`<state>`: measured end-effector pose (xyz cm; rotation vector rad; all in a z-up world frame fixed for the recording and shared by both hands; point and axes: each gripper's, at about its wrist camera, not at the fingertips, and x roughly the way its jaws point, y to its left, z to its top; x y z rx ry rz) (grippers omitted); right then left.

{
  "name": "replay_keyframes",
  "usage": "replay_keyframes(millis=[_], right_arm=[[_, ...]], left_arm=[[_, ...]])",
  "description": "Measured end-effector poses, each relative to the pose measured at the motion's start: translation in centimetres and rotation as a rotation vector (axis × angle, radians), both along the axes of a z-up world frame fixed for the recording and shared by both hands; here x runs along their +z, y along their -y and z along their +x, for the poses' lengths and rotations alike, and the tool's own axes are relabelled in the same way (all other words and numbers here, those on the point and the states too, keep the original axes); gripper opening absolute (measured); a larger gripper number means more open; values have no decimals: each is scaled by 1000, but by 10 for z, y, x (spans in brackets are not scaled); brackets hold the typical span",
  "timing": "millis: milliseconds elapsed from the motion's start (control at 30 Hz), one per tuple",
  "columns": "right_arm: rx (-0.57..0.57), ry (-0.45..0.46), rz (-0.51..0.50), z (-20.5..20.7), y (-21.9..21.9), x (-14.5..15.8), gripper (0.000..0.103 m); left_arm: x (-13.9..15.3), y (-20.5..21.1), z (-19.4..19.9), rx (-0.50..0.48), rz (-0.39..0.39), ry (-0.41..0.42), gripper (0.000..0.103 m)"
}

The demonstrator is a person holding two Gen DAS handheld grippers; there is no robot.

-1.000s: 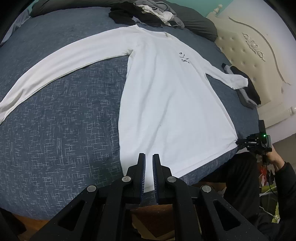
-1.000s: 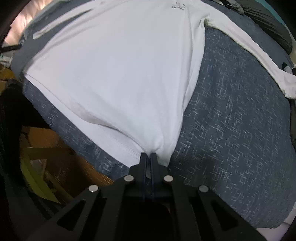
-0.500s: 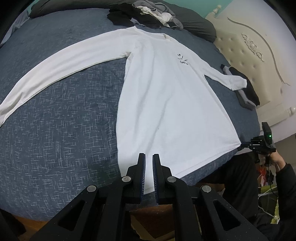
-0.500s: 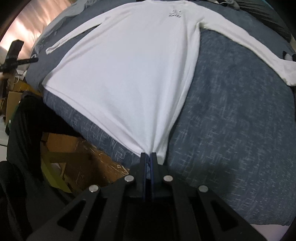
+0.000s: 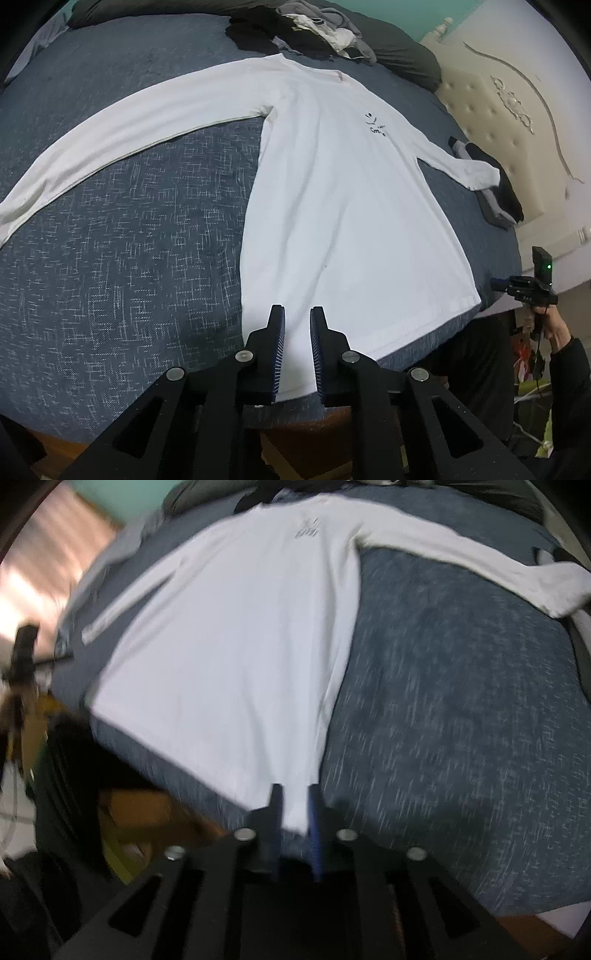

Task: Fold clothes
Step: 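Hold the hem with both tools and pull it taut away from the collar, then open both tools and move them over the shirt toward the collar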

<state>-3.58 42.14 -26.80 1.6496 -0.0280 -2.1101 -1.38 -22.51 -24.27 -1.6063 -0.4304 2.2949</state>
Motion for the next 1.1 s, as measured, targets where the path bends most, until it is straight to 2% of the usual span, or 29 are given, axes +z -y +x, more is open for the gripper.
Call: replay_keyframes(millis=[167, 333, 467, 600, 733, 867, 1100], right_arm=[[-96, -45, -61, -32, 2, 5, 24], [-173, -87, -118, -74, 5, 9, 25], [-227, -120, -158, -111, 9, 13, 31], [-246, -145, -168, -165, 18, 12, 32], [-243, -164, -153, -224, 32, 9, 33], [-221, -189, -115, -282, 49, 4, 34], [-183, -225, -68, -367, 75, -11, 38]], left_arm=[[1, -3, -15, 26, -5, -24, 16], [-2, -1, -52, 50, -10, -33, 17], [-2, -1, -91, 62, -3, -46, 21], [-1, -4, -146, 58, -13, -68, 27], [-2, -8, -204, 60, -20, -97, 27], [-9, -12, -263, 66, -37, -109, 35], [-34, -9, -361, 73, -65, -103, 36]])
